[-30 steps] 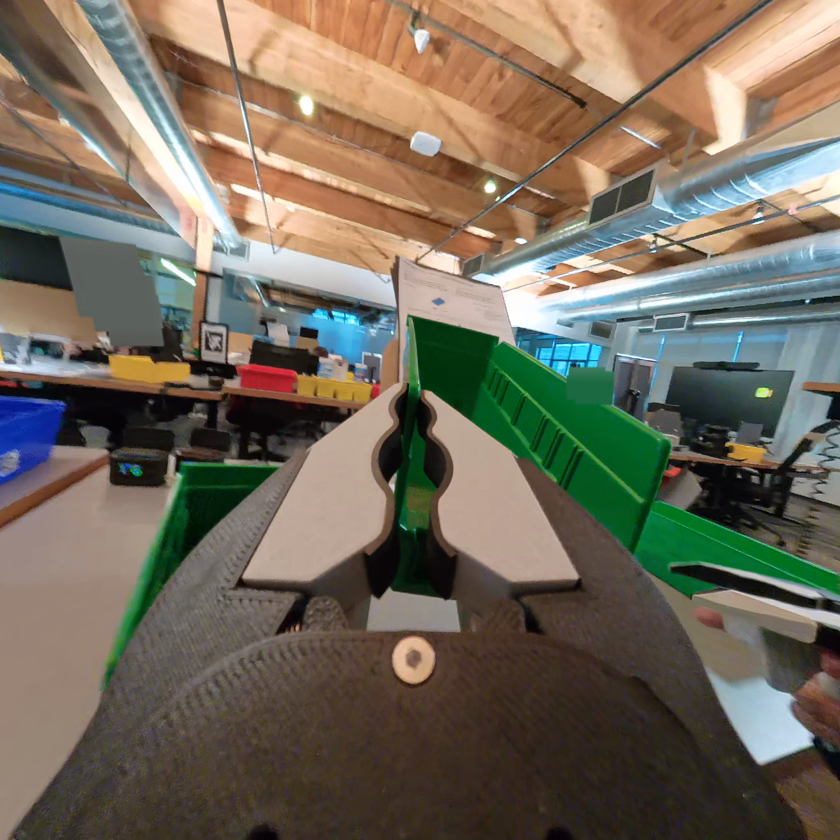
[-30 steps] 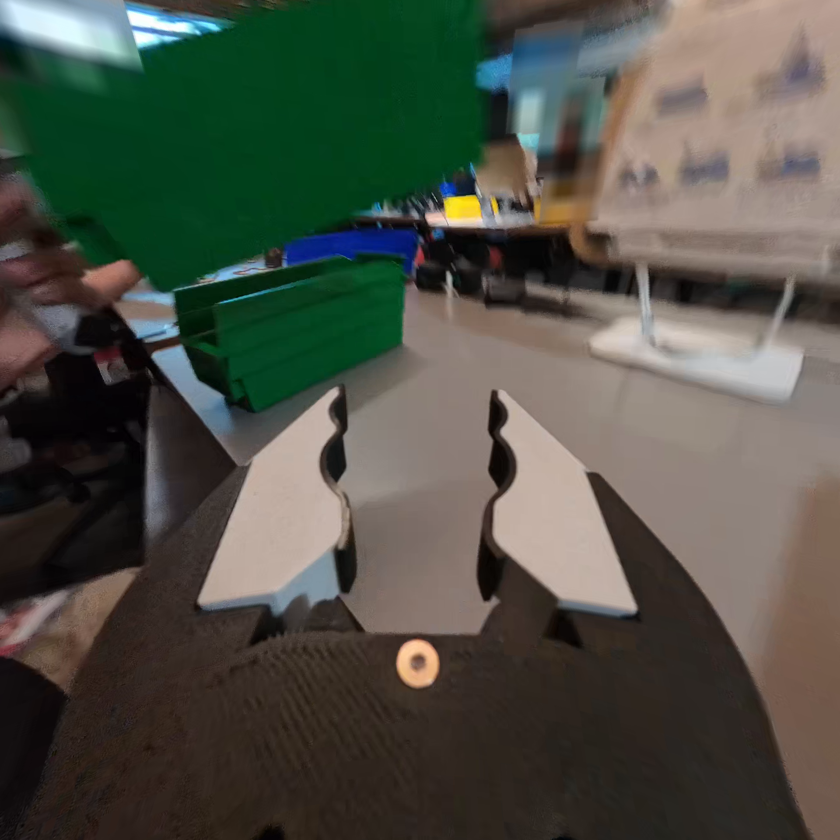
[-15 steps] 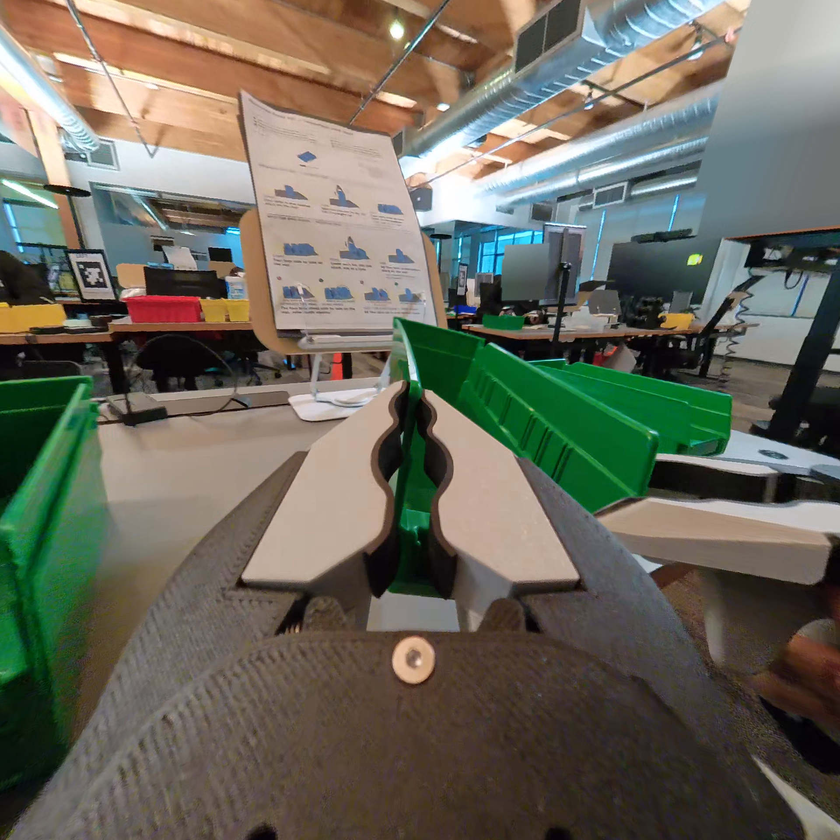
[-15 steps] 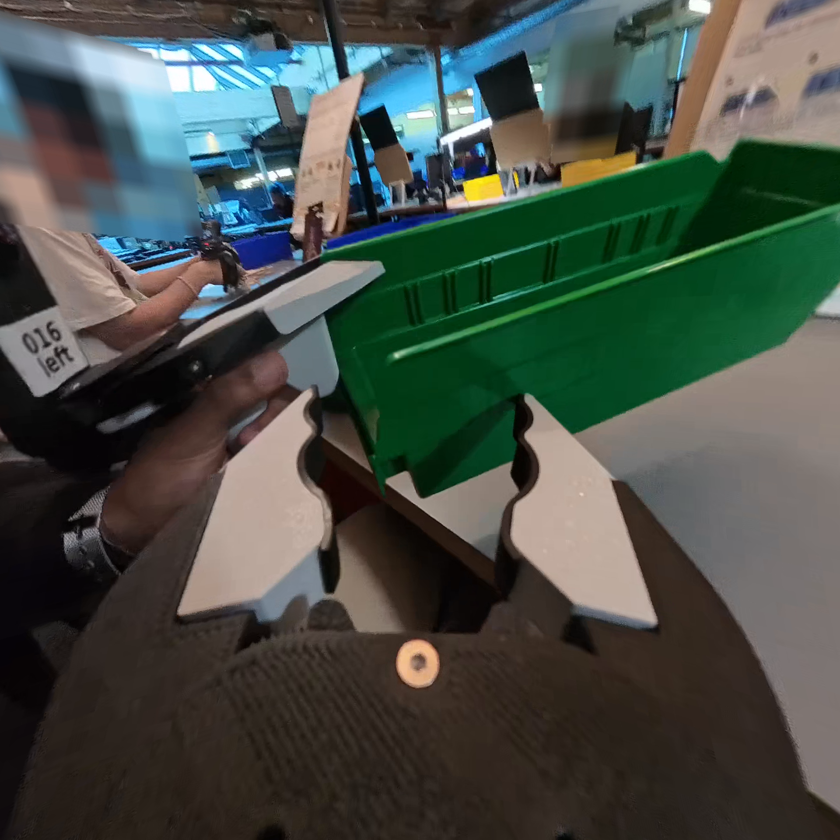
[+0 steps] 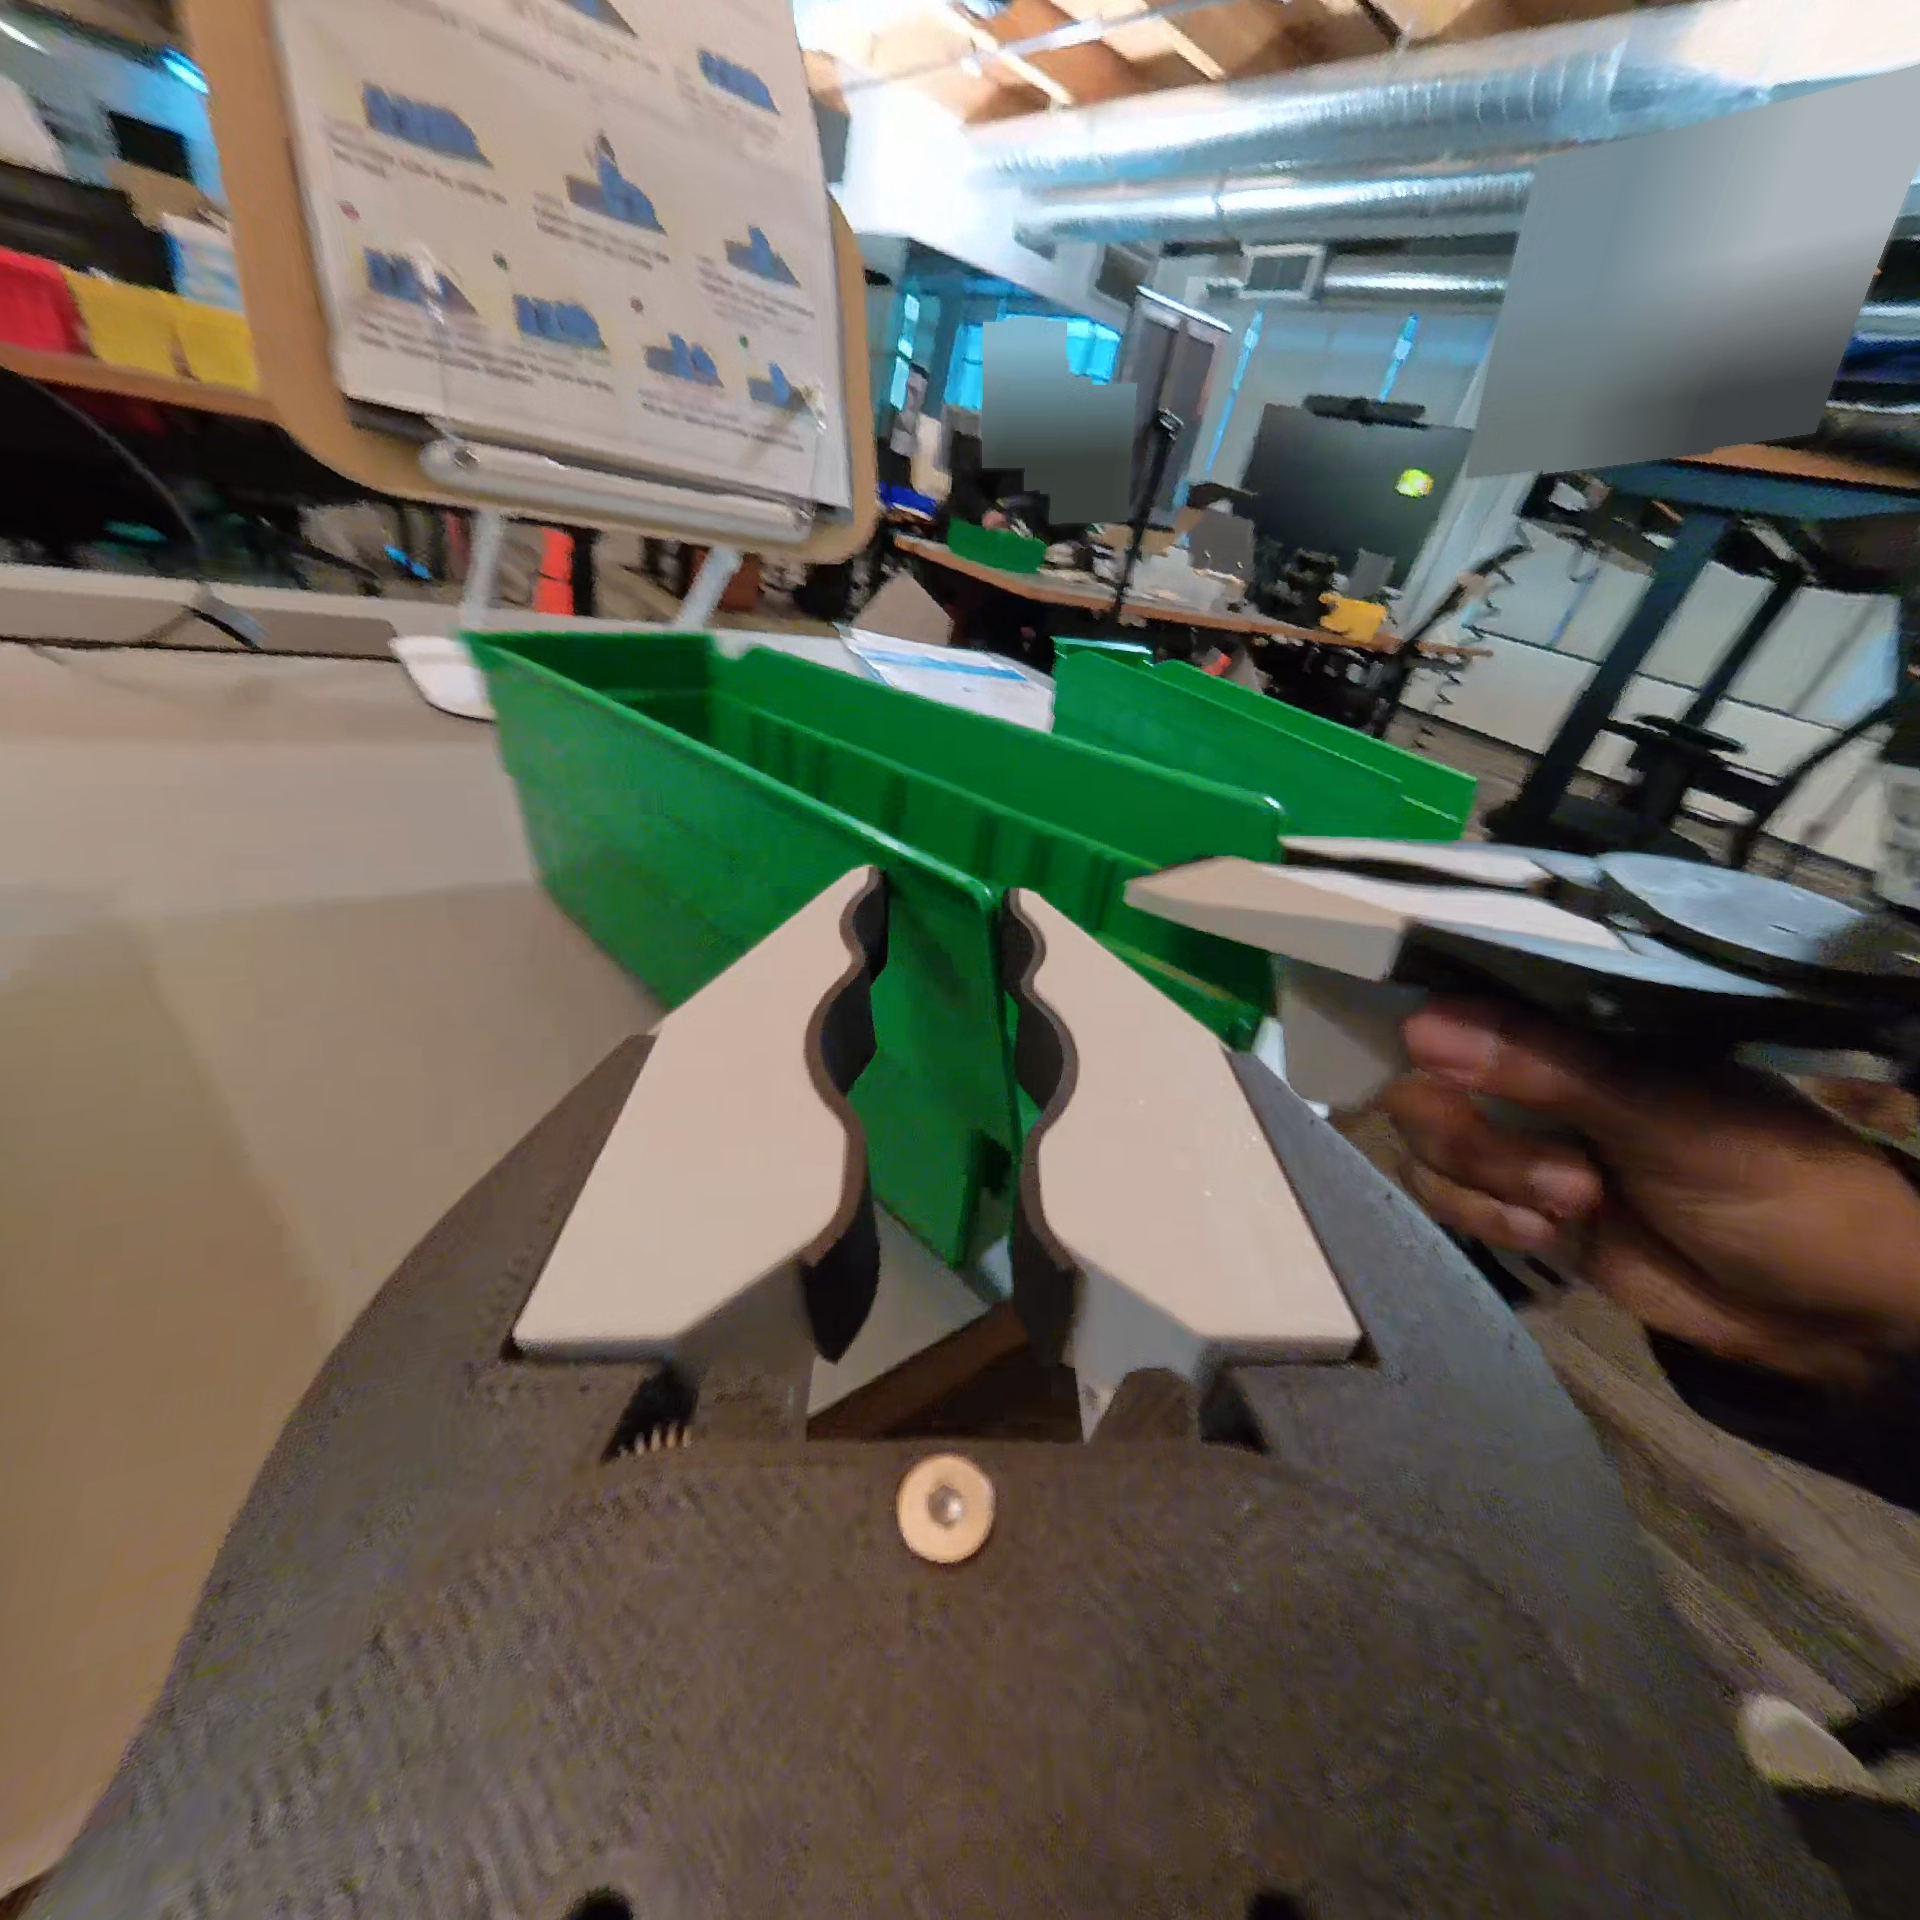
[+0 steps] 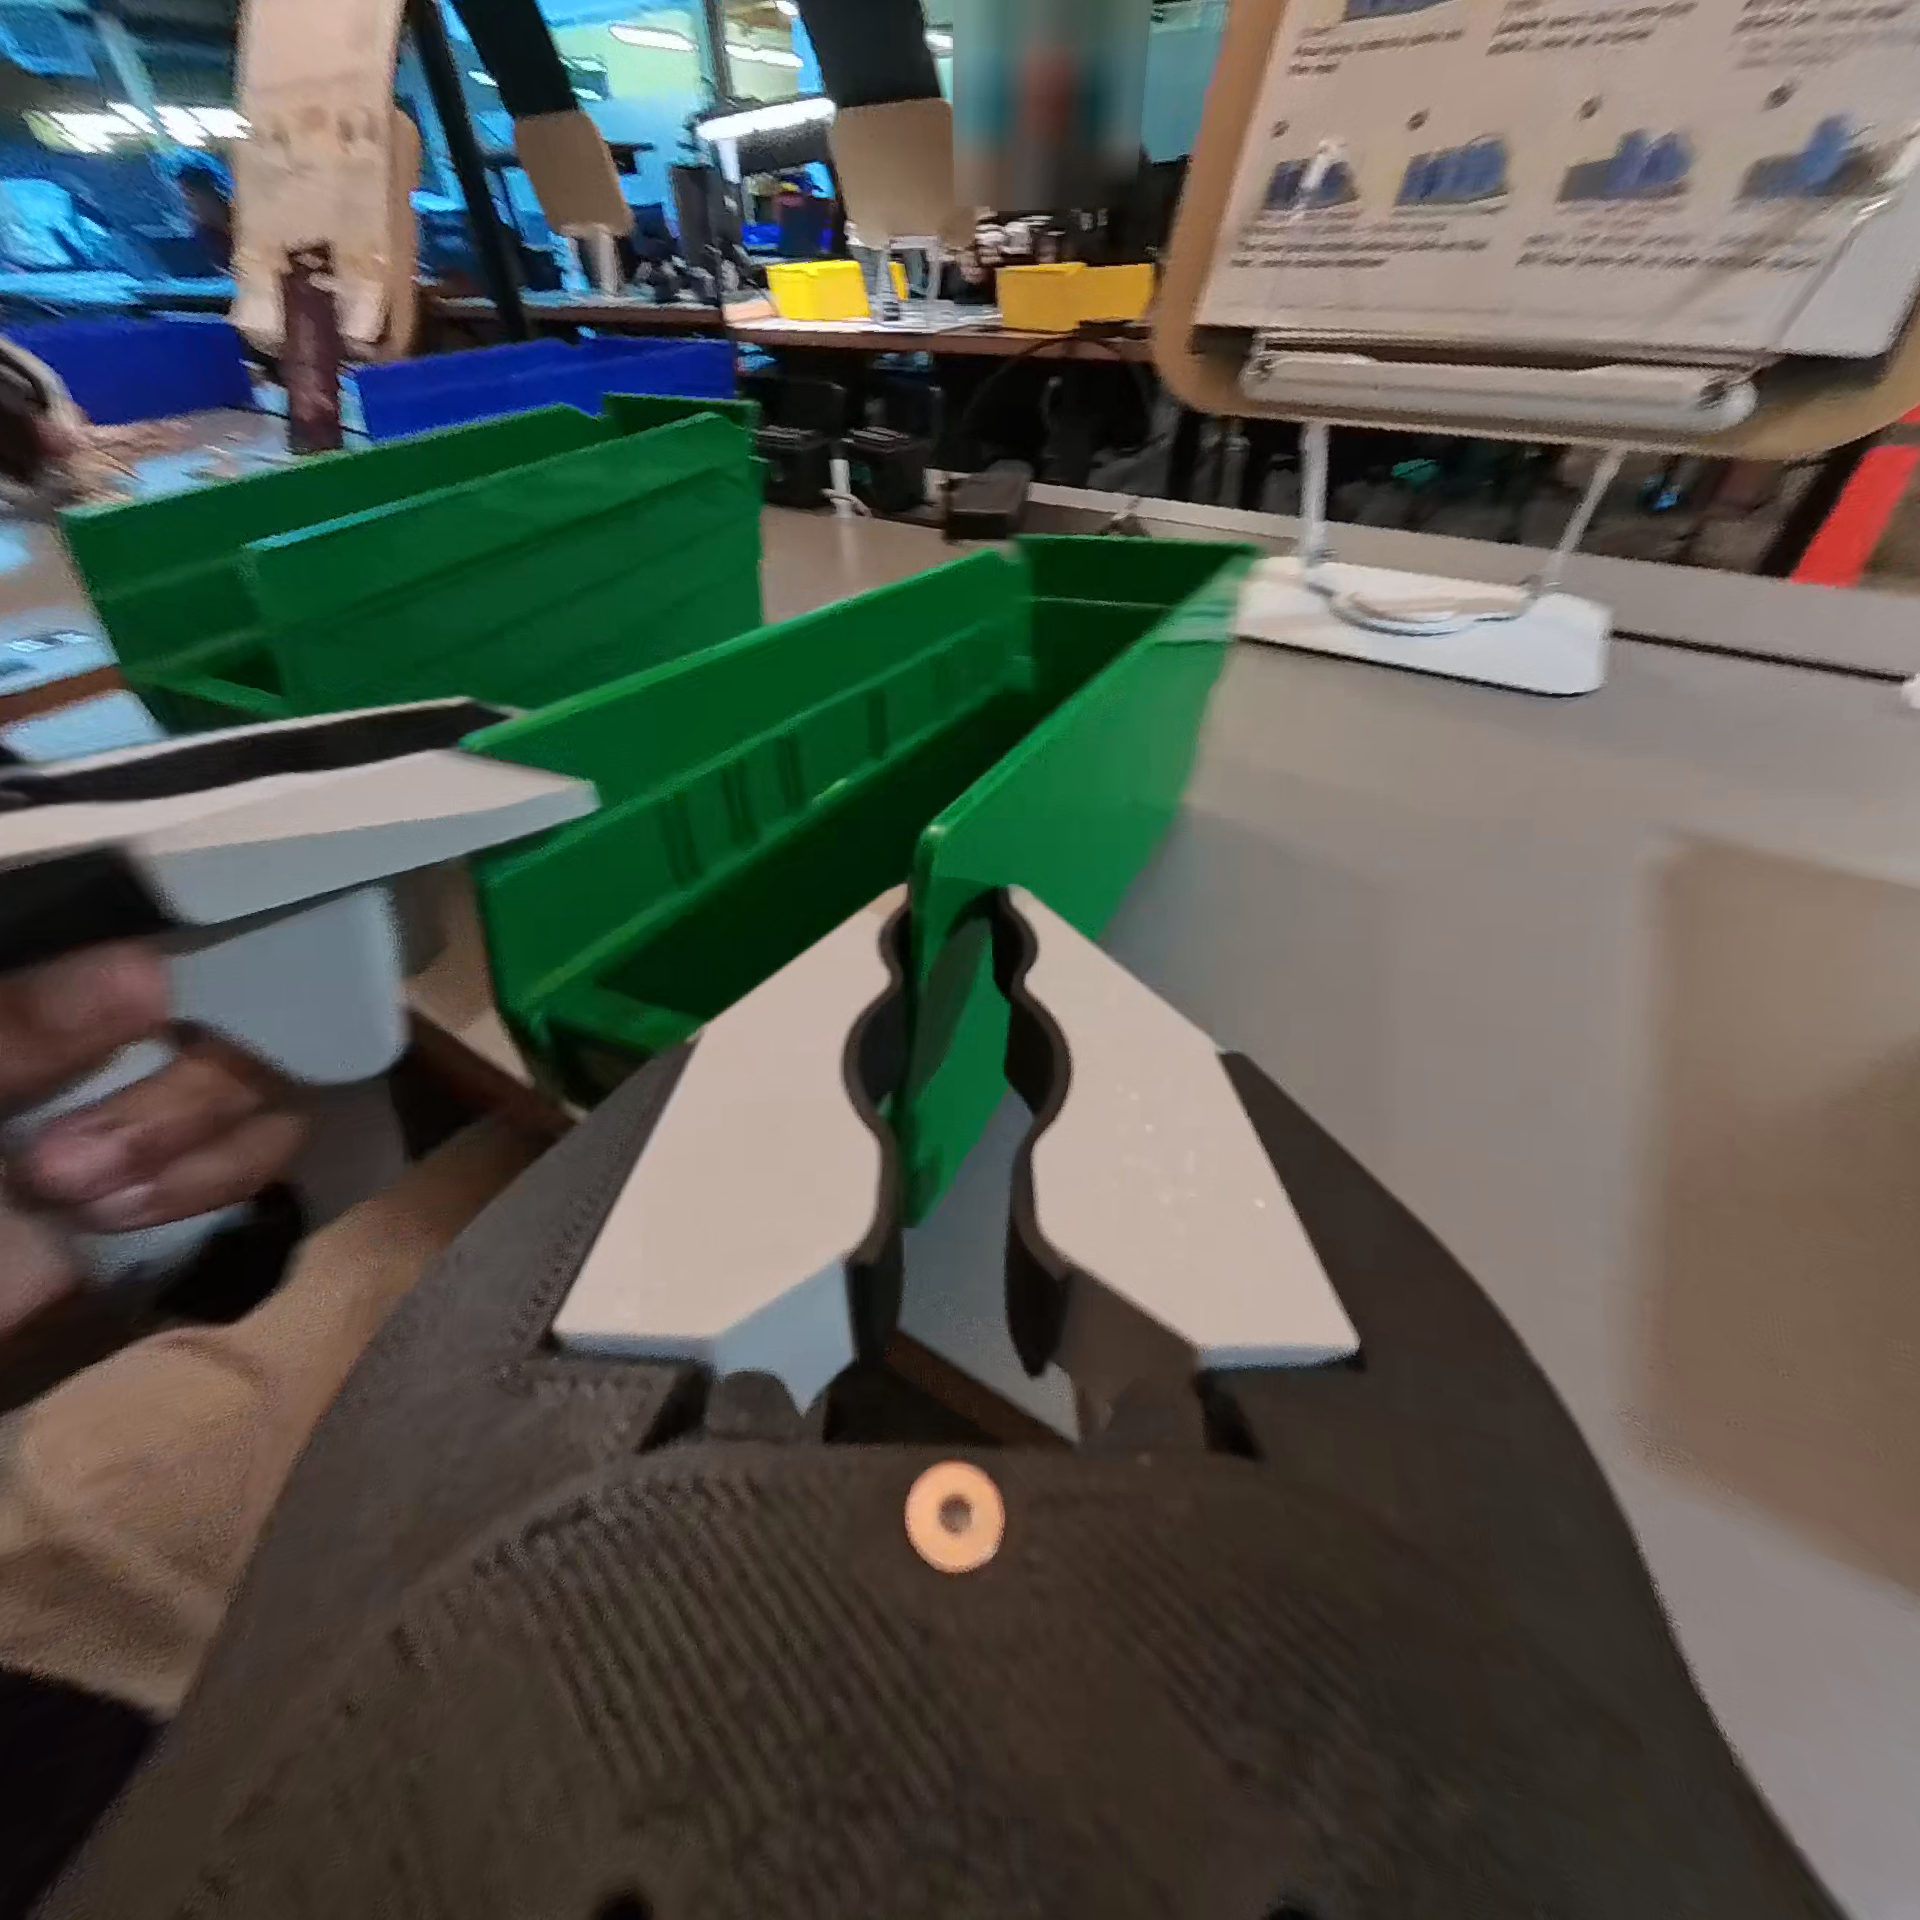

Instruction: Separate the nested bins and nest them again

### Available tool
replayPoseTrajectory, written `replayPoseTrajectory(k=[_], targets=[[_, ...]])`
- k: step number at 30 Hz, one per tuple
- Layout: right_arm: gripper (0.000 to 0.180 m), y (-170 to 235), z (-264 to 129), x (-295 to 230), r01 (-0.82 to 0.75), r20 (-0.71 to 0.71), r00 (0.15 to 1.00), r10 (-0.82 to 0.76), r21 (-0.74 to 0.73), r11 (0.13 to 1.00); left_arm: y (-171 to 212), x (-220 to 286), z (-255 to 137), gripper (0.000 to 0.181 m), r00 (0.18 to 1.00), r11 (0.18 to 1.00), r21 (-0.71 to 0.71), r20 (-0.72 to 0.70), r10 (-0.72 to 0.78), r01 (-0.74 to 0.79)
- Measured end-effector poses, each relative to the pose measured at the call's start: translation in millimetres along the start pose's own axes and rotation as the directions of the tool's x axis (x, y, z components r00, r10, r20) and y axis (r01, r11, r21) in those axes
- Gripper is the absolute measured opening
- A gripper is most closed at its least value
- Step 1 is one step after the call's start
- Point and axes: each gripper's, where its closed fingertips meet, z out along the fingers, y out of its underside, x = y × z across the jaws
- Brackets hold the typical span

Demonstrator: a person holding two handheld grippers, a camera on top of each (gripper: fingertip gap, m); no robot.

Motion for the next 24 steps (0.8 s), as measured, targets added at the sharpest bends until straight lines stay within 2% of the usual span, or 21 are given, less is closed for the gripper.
replayPoseTrajectory(k=[3,4,7,13,16,20,24], targets=[[0.000,-4.8,-3.2,43.0,0.065,-0.130,0.989,-0.064,0.001,0.998,9.6,24.7,0.4,0.028,0.988,0.996,-0.067,-0.137,-0.067,0.058],[0.002,-7.6,-5.7,56.6,0.075,-0.153,0.986,-0.073,0.009,0.997,7.6,24.2,-1.6,0.021,0.988,0.996,-0.054,-0.131,-0.080,0.074],[0.002,-8.6,-13.0,94.4,0.007,-0.209,0.978,-0.003,0.017,1.000,-2.7,17.9,-9.2,0.020,0.990,0.997,0.006,-0.123,-0.072,0.073],[0.001,-10.6,-39.6,175.6,-0.005,-0.406,0.913,0.024,0.046,0.999,-4.0,3.4,-12.6,0.020,0.987,0.993,0.000,-0.111,-0.116,0.117],[0.002,-2.5,-53.4,207.4,-0.032,-0.448,0.893,0.042,0.030,0.999,-0.4,1.5,-11.7,0.020,0.984,0.991,-0.021,-0.113,-0.135,0.133],[0.002,22.9,-62.0,236.4,-0.270,-0.460,0.845,0.271,0.071,0.960,-0.4,1.2,-11.3,0.020,0.985,0.992,-0.020,-0.114,-0.127,0.126],[0.001,28.0,-58.4,231.8,-0.214,-0.475,0.860,0.188,-0.001,0.977,6.8,-0.7,-8.7,0.019,0.983,0.989,-0.060,-0.113,-0.144,0.138]])
